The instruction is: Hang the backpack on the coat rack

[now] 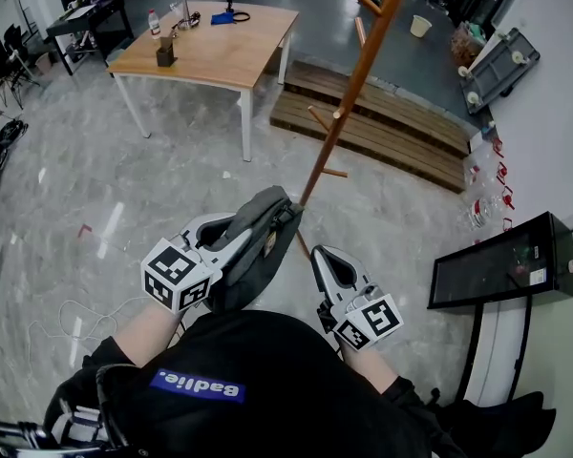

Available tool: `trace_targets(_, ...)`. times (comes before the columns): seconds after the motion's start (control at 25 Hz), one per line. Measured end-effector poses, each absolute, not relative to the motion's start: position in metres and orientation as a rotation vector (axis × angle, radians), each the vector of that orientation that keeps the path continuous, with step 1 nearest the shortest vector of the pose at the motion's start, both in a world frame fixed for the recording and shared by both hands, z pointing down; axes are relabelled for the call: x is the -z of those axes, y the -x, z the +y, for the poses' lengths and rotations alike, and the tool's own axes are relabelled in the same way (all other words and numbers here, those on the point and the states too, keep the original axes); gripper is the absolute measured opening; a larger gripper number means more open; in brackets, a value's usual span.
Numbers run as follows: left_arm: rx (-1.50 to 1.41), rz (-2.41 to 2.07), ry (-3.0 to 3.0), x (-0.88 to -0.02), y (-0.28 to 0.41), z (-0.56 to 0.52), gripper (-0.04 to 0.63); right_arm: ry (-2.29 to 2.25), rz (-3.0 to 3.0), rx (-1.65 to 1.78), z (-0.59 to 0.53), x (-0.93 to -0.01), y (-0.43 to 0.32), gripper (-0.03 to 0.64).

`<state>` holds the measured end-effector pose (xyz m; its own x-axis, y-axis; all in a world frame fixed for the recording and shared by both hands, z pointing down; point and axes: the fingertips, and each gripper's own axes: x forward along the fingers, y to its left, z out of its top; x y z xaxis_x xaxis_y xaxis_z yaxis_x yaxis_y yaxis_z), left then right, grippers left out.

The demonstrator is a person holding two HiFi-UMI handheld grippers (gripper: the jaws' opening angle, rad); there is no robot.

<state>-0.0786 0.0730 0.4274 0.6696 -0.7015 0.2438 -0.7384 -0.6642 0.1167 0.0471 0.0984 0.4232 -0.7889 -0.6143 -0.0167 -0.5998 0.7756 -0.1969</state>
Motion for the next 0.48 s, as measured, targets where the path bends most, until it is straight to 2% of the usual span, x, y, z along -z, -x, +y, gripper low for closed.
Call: trace_targets(0.48,-0.201,-1.365,-2.645,-0.411,0.084,0.041,0.109,0.972,2.894,0.324,0.082,-0.443,-0.084,-0.003)
